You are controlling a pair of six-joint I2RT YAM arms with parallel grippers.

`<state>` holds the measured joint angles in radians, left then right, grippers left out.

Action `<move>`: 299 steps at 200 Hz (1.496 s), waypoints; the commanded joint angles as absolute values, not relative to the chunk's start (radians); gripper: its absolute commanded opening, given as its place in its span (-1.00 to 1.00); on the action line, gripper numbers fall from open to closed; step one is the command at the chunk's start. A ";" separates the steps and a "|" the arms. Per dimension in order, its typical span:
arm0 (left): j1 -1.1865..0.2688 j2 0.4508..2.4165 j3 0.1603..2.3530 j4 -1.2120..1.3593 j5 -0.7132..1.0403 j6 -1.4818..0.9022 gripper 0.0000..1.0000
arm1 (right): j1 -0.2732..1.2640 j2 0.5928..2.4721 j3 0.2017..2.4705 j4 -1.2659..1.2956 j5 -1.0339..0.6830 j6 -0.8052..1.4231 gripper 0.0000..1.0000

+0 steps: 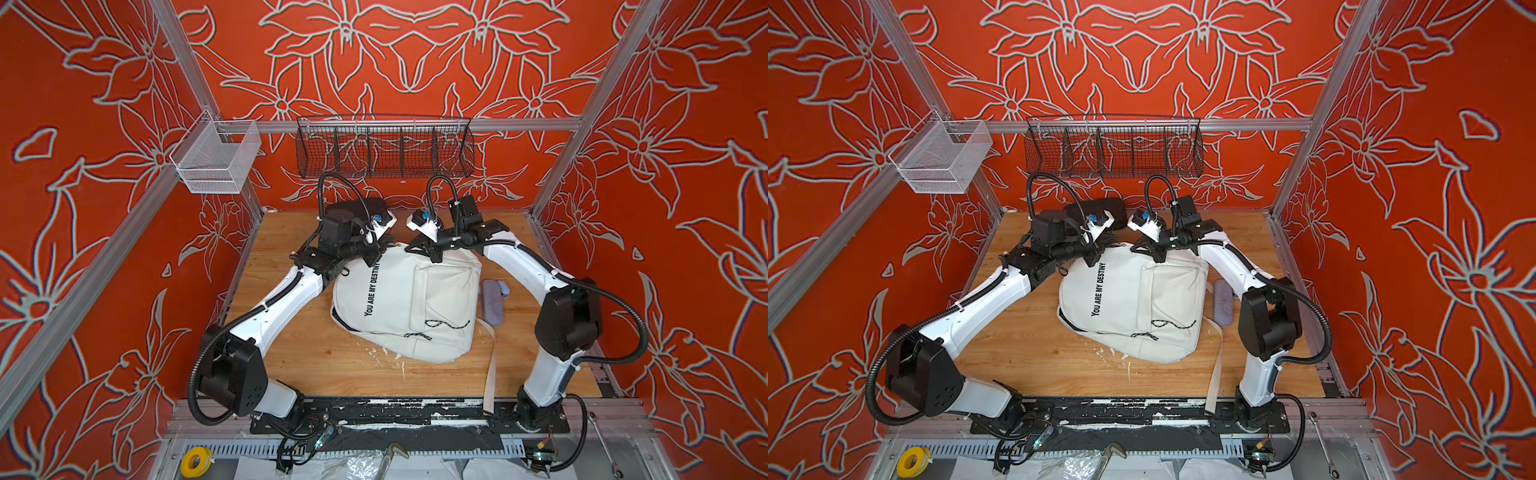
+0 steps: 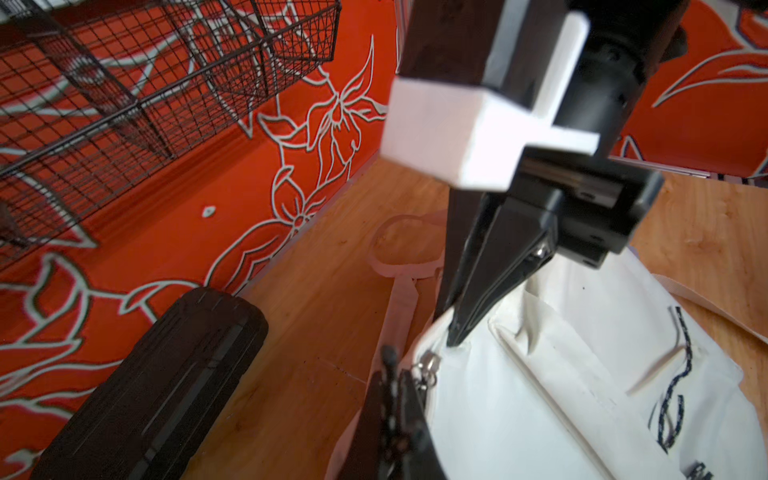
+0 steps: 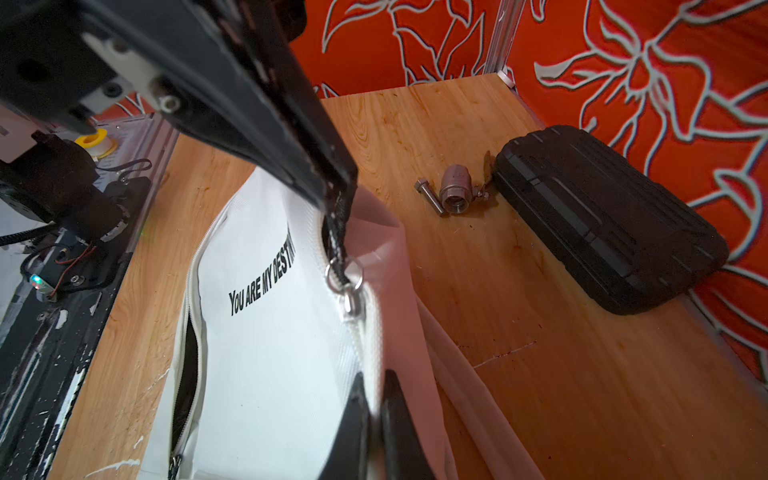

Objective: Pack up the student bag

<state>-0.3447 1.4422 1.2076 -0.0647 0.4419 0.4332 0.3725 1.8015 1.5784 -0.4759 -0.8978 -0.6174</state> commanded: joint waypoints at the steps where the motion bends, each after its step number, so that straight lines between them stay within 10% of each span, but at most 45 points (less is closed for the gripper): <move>1: -0.275 1.367 1.177 0.048 0.402 0.399 -1.00 | 0.334 1.754 1.542 -0.499 -0.874 -0.640 -1.00; 299: -0.168 1.226 1.241 -0.042 0.437 0.223 -1.00 | 0.279 1.619 1.699 -0.220 -0.929 -0.678 -1.00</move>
